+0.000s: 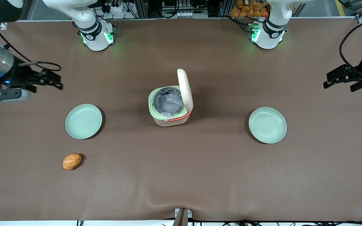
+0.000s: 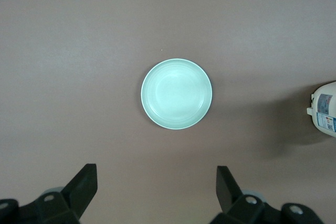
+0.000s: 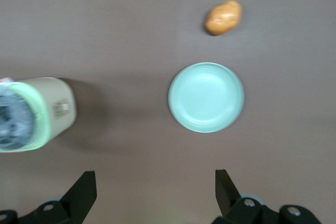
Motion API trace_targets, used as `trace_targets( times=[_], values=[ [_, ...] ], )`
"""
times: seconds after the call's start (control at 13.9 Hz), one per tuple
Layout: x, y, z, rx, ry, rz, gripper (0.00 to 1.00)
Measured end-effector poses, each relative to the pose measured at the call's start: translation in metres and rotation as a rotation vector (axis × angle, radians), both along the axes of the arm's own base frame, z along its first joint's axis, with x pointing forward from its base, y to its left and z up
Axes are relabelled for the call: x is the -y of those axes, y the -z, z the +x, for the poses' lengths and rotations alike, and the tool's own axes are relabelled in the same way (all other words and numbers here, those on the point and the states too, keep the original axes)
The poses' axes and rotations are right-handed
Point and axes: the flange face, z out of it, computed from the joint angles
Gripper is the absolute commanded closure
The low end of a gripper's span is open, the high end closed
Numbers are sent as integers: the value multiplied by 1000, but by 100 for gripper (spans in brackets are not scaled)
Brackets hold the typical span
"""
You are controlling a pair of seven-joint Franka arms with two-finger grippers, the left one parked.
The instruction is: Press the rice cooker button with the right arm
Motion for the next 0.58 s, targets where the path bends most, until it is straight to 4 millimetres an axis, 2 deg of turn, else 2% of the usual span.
trace_targets(
  times=[0.43, 0.58],
  values=[
    [65, -4, -5, -27, 12, -13, 0],
    [77, -4, -10, -51, 29, -13, 0]
  ],
)
